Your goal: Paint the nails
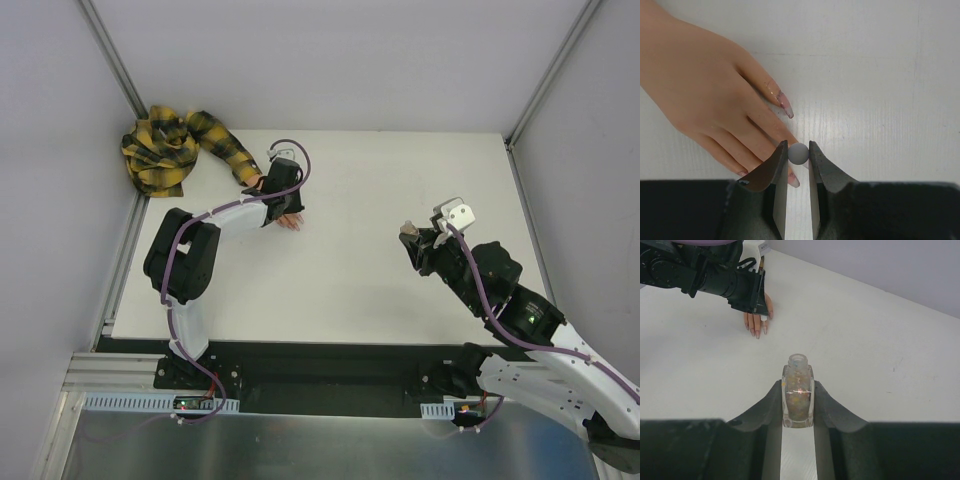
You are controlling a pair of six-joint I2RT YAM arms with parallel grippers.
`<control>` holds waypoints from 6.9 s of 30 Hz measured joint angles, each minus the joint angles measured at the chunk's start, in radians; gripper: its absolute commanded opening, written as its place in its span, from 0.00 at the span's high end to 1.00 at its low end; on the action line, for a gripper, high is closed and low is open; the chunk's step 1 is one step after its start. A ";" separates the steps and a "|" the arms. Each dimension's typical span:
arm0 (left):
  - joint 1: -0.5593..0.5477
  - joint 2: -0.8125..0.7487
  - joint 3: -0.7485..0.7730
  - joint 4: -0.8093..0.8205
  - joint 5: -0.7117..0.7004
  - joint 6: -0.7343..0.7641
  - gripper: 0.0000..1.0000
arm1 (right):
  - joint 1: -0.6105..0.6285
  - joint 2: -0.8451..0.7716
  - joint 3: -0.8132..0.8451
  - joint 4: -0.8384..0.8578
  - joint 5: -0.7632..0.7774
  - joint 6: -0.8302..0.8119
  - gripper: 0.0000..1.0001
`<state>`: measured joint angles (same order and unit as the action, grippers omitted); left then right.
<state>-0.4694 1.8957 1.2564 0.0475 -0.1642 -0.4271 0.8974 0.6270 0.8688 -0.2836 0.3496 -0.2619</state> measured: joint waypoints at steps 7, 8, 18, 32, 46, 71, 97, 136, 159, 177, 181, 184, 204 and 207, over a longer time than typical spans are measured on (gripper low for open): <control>-0.001 0.000 -0.013 0.000 0.019 -0.011 1.00 | -0.001 0.000 0.000 0.000 -0.003 0.000 1.00; -0.001 0.000 -0.015 0.000 0.025 -0.013 1.00 | -0.001 0.000 0.000 0.000 -0.005 0.000 1.00; -0.002 -0.003 -0.024 0.000 0.029 -0.026 1.00 | -0.002 0.000 0.000 0.000 -0.018 0.000 1.00; -0.002 -0.003 -0.002 0.000 0.023 -0.018 1.00 | -0.004 0.000 0.000 0.000 -0.019 0.001 1.00; -0.002 -0.003 0.014 0.000 0.025 -0.004 1.00 | -0.006 0.000 0.000 0.000 -0.022 0.009 1.00; -0.010 -0.022 -0.042 0.000 0.025 -0.028 1.00 | -0.011 -0.006 -0.015 0.003 -0.026 0.016 1.00; -0.016 -0.018 -0.010 0.000 0.047 -0.031 1.00 | -0.016 -0.006 -0.016 0.003 -0.031 0.018 1.00; -0.006 -0.018 -0.018 -0.024 0.030 -0.043 1.00 | -0.019 -0.006 -0.016 0.003 -0.043 0.019 1.00; 0.005 -0.018 -0.026 0.001 0.045 -0.047 1.00 | -0.019 -0.008 -0.016 0.003 -0.044 0.019 1.00; 0.010 -0.018 -0.026 -0.012 0.058 -0.056 1.00 | -0.021 -0.008 -0.016 0.003 -0.045 0.022 1.00; 0.010 -0.018 -0.026 -0.001 0.057 -0.052 1.00 | -0.021 -0.008 -0.016 0.003 -0.045 0.023 1.00; 0.010 -0.018 -0.024 -0.001 0.056 -0.050 1.00 | -0.022 -0.008 -0.016 0.003 -0.045 0.023 1.00; 0.011 0.006 0.001 0.000 0.044 -0.044 1.00 | -0.026 -0.008 -0.016 0.004 -0.052 0.023 1.00; 0.011 0.006 -0.016 -0.001 0.040 -0.044 1.00 | -0.026 -0.008 -0.016 0.004 -0.052 0.024 1.00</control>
<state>-0.4583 1.9015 1.2407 0.0463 -0.1246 -0.4713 0.8719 0.6193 0.8524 -0.2798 0.2974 -0.2382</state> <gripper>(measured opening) 0.167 0.269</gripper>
